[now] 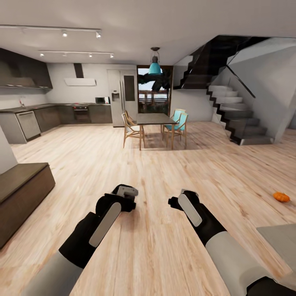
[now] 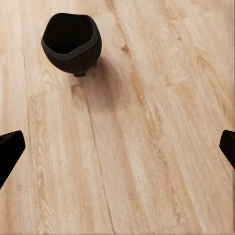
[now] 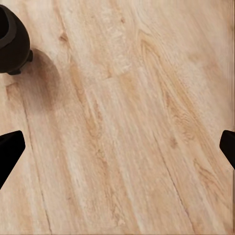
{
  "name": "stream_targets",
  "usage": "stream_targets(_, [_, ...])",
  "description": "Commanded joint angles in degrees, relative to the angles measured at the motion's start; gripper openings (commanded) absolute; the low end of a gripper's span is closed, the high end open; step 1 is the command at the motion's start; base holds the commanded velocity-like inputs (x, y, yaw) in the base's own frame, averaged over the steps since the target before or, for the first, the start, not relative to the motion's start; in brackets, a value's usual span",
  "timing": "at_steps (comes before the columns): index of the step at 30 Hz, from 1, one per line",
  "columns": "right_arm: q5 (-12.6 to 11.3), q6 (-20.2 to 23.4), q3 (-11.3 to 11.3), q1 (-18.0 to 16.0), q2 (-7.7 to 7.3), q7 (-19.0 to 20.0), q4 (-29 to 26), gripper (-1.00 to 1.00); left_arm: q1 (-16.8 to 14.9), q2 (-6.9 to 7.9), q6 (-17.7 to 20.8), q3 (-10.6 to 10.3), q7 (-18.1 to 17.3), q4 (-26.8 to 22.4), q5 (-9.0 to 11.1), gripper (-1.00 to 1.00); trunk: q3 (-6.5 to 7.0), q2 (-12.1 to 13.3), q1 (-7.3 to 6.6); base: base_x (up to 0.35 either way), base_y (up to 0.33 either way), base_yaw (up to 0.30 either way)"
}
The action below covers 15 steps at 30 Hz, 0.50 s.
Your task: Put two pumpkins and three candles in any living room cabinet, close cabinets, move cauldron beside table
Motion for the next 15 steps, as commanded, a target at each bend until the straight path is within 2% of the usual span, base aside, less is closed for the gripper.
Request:
stream_targets(1, [-0.54,0.03,0.15,-0.07,-0.02,-0.57,-0.02,1.00,-0.04,0.01,0.13,-0.03,0.60,-0.08,0.57,1.00,-0.04,-0.03,0.01,0.063,0.000,-0.250])
stream_targets(7, [-0.54,0.03,0.15,-0.08,-0.02,-0.57,0.03,1.00,-0.04,0.01,0.13,-0.07,0.54,-0.44,0.53,1.00,0.14,-0.03,0.01,-0.021,0.001,-0.266])
stream_targets(15, [-0.54,0.03,0.15,-0.08,-0.08,-0.56,0.08,1.00,-0.04,0.01,0.13,-0.08,0.58,-0.52,0.52,1.00,0.37,-0.03,0.01,-0.218,0.111,-0.273])
